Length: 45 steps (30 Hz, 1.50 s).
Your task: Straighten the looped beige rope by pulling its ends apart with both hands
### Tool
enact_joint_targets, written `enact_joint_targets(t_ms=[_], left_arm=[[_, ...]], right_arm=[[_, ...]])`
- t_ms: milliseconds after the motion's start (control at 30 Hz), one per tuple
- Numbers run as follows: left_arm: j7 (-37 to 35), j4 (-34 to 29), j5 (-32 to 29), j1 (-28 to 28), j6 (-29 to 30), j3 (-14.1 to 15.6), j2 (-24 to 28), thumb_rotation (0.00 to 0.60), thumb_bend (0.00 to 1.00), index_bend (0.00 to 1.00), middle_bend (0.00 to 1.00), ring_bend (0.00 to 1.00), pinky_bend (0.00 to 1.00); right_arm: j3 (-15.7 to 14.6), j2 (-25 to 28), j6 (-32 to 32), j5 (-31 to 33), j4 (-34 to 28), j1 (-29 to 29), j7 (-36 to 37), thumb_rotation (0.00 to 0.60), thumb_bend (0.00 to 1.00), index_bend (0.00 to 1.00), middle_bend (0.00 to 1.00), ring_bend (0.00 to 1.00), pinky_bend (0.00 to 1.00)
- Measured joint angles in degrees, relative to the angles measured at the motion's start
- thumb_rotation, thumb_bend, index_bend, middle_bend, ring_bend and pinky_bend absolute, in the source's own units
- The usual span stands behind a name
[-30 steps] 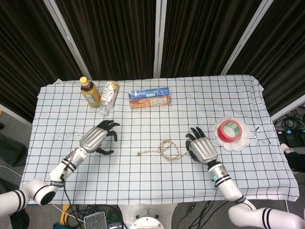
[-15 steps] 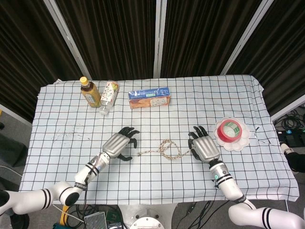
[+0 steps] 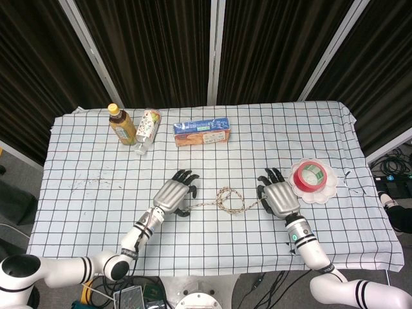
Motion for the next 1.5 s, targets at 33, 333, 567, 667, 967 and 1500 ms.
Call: enact_joint_targets(t_ms=[33,333,567,667,967,1500], left_arm=[[0.7,0.2,-0.5,-0.2,0.0,-0.1,-0.3,0.600,0.06,0.49,0.11,0.00,0.00],[5.2,2.0,-4.4,-1.6,0.1,0.3,-3.1,0.591,0.15,0.52,0.11,0.00,0.00],[5.1,2.4,-5.3,-2.1,-0.2,0.4,-3.5,0.552,0.24,0.52,0.12,0.00,0.00],[5.3,2.4,-5.5,-2.3,-0.4,0.6,-3.3,0.552,0.26,0.52,0.12,0.00,0.00],[5.3,3.3,-5.3,-2.4,-0.2,1.5,-3.6,0.551,0.29,0.54,0.13,0.00,0.00],[4.5,4.3,-5.1,-2.4,-0.4,2.1,-3.7,0.558,0.35,0.55,0.14,0.00,0.00]], right_arm=[[0.0,0.1,0.1,0.0,-0.1,0.0,0.0,0.600,0.51,0.64,0.22,0.00,0.00],[-0.2,0.2,0.1,0.1,-0.1,0.1,0.3,0.600,0.51,0.64,0.21,0.00,0.00],[-0.4,0.2,0.0,0.1,0.2,0.1,0.8,0.600,0.51,0.64,0.21,0.00,0.00],[-0.3,0.2,0.0,0.1,0.3,0.1,1.0,0.600,0.51,0.64,0.21,0.00,0.00],[-0.4,0.1,-0.2,0.3,0.6,0.2,1.2,0.600,0.51,0.64,0.21,0.00,0.00],[-0.5,-0.6,-0.4,0.7,1.1,0.5,1.1,0.600,0.51,0.64,0.21,0.00,0.00]])
